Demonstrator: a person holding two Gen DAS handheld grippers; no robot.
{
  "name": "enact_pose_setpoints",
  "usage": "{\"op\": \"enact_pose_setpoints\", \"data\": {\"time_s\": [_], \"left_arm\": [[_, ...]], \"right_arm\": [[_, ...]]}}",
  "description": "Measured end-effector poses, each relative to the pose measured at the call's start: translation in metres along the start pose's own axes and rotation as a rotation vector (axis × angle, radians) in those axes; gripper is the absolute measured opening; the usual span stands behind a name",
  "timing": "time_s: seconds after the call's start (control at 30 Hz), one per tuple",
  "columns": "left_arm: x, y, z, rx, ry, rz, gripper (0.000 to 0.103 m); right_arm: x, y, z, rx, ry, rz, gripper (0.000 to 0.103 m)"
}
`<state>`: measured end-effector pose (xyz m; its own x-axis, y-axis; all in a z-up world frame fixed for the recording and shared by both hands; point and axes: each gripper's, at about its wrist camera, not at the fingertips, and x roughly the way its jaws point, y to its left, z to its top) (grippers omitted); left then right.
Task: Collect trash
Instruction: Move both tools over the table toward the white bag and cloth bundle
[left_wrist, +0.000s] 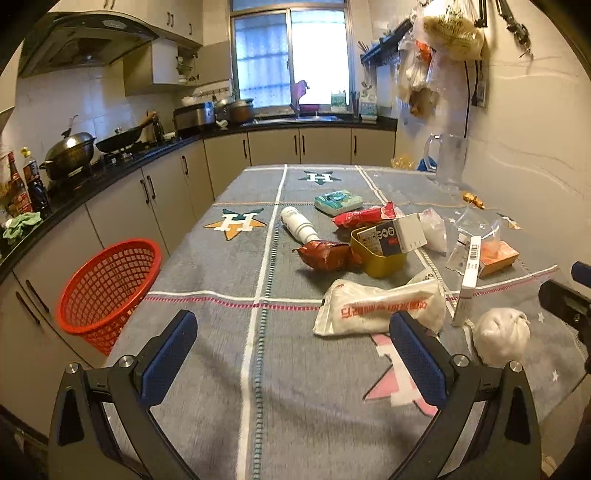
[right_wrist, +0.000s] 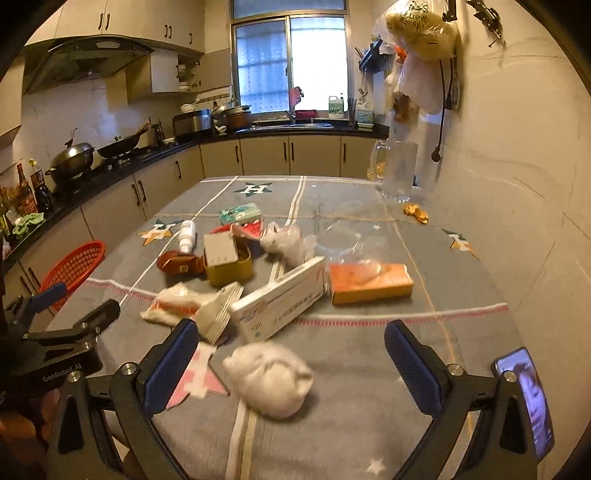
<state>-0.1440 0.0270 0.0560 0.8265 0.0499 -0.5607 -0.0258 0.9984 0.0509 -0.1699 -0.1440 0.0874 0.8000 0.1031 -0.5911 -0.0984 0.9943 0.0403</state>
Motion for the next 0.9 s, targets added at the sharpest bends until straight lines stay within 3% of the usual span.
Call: {"op": "enact_pose_setpoints", "data": {"time_s": [0.13,0.9], "left_arm": [[-0.007,0.002,-0.010,0.004,-0.016,0.016,0.103],[-0.002,0.002,-0.020,0.000,0.000,0.031,0.103]], "right_arm": [[-0.003,0.002,-0.004,-0.008,-0.013,-0.028,0.095],[0.003,0.029,-0.015,-0.113,-0.017,-0.035,0.095]]}}
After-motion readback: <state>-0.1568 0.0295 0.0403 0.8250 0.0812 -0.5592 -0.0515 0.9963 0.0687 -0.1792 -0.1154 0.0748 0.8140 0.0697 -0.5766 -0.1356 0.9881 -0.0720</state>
